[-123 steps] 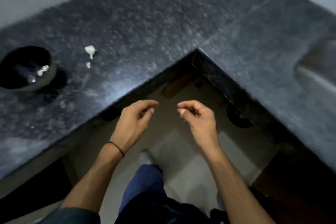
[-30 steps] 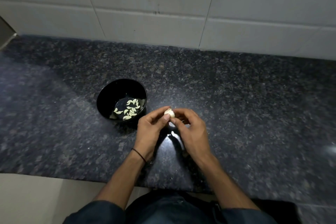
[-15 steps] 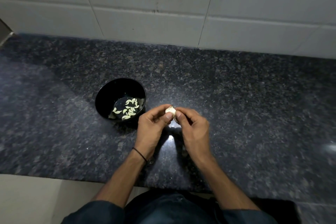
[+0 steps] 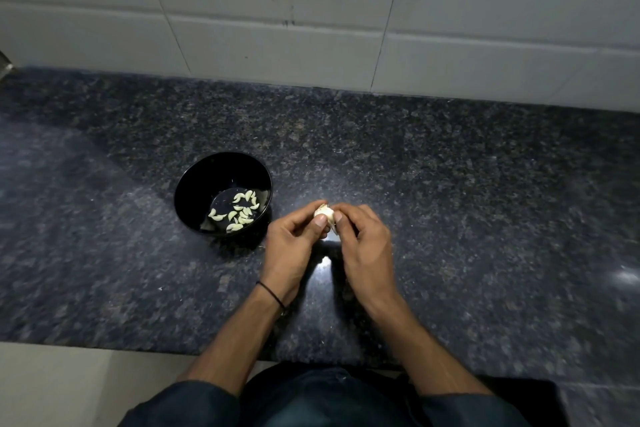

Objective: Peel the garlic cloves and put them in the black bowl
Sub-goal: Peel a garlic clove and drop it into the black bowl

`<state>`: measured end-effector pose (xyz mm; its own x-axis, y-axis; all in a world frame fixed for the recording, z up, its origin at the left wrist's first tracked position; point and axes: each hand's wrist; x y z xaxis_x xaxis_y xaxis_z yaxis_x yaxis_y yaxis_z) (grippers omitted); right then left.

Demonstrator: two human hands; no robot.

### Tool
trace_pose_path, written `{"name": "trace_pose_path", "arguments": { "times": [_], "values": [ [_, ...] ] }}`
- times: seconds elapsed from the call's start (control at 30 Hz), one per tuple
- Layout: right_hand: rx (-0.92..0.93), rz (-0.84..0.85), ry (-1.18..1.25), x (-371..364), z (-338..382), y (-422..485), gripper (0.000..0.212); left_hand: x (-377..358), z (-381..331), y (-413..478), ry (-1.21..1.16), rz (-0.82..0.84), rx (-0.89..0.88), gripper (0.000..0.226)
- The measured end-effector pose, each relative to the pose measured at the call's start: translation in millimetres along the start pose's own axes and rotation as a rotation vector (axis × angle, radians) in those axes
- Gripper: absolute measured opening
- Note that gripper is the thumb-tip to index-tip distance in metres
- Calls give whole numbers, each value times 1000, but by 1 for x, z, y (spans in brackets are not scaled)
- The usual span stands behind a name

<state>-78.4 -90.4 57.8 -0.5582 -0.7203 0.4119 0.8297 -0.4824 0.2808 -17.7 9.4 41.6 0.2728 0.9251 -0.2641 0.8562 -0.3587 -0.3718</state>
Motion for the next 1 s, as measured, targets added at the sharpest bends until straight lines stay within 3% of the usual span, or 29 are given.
{"name": "trace_pose_path", "arguments": {
  "times": [0.27, 0.57, 0.8, 1.0],
  "values": [
    [-91, 33, 139, 4, -6, 4, 17, 3, -1, 3, 17, 2, 49, 30],
    [-459, -53, 518, 6, -6, 7, 8, 2, -1, 3, 117, 50, 21, 31],
    [-324, -118, 200, 1, -10, 3, 16, 0, 1, 5, 205, 40, 18, 29],
    [-132, -97, -165, 0, -10, -1, 8, -4, 0, 7, 324, 25, -40, 28]
  ]
}}
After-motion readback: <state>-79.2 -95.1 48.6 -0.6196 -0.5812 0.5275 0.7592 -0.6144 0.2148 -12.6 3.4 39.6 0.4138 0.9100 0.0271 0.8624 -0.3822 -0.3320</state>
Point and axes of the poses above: each hand's wrist, its own y-axis towards the middle knuckle, its own x-axis out of the back of the hand, z = x × y, and after that the axes turned 8 degrees about x, right-handed
